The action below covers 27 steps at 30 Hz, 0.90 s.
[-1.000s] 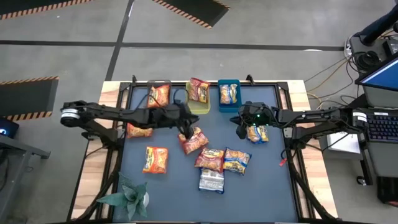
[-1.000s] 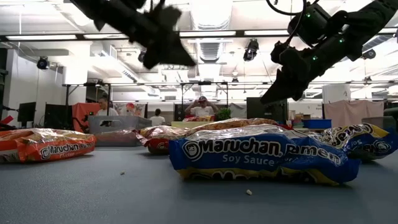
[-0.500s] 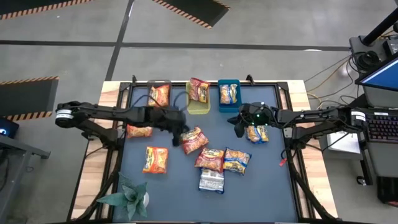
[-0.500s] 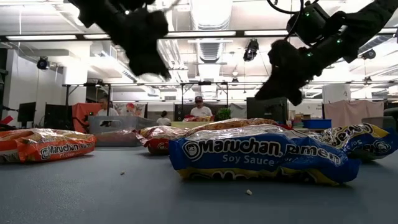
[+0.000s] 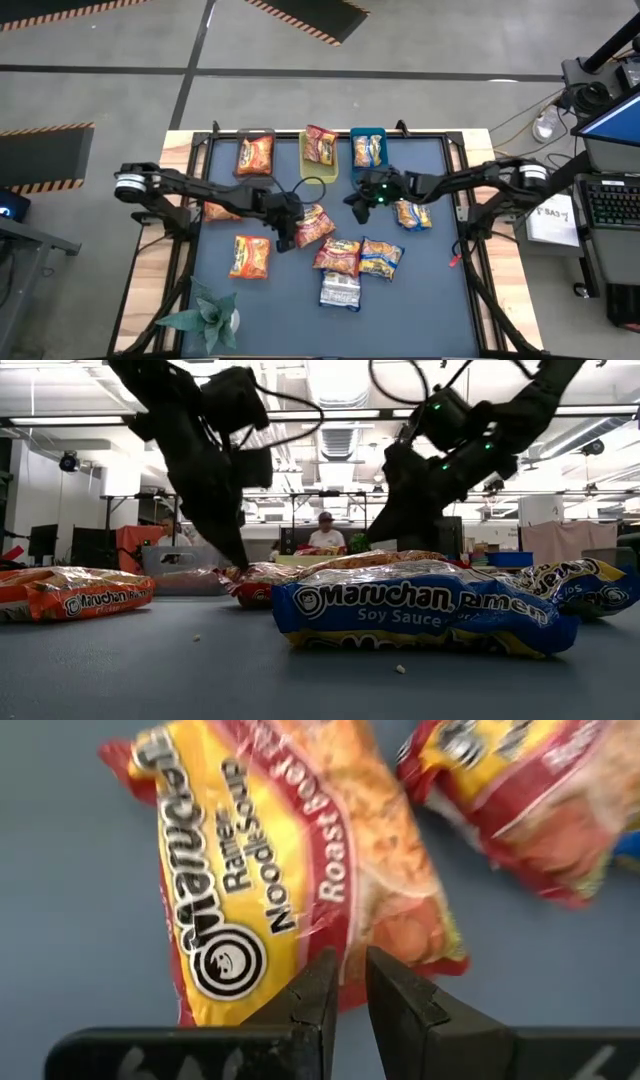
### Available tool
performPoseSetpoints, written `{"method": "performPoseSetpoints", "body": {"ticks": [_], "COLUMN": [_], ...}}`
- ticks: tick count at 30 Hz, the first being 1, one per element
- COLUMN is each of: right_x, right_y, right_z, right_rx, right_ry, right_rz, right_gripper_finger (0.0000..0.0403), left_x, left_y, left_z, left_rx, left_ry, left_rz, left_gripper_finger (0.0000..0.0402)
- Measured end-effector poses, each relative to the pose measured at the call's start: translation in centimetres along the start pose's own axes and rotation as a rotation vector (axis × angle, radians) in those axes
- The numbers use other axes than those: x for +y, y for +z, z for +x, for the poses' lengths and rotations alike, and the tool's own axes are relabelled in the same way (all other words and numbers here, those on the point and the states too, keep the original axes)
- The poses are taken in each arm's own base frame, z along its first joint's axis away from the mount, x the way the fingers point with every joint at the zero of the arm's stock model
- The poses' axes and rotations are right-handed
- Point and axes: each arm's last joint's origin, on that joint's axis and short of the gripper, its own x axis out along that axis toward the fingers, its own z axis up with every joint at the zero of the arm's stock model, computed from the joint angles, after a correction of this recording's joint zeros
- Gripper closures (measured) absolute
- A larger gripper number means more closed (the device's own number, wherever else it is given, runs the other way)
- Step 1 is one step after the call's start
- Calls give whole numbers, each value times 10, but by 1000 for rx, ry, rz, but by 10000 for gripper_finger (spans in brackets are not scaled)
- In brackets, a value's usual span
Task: Sort Maruchan noodles
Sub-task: Put the red noodle pack into the yellow bin
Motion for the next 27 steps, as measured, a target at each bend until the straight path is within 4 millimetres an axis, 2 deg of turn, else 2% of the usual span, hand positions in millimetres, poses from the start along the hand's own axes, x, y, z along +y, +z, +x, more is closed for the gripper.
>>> {"method": "performPoseSetpoints", "body": {"ticks": [4, 7, 13, 20, 27], "right_x": [-1, 0, 3, 21, 27], "right_y": [1, 3, 5, 9, 15], "right_z": [11, 17, 28, 52, 77], "right_rx": [38, 59, 79, 103, 137], "right_ry": [-12, 20, 50, 153, 208], "right_rz": [33, 60, 83, 62, 43], "right_gripper_finger": [380, 351, 254, 136, 63], "left_x": [1, 2, 4, 5, 5], "left_y": [-3, -6, -11, -11, -10], "left_z": [11, 20, 35, 38, 38], "left_rx": [39, 68, 115, 110, 95], "left_ry": [8, 15, 26, 25, 22], "left_rz": [-24, -32, -44, -50, -49], "left_gripper_finger": [364, 364, 364, 364, 364]}}
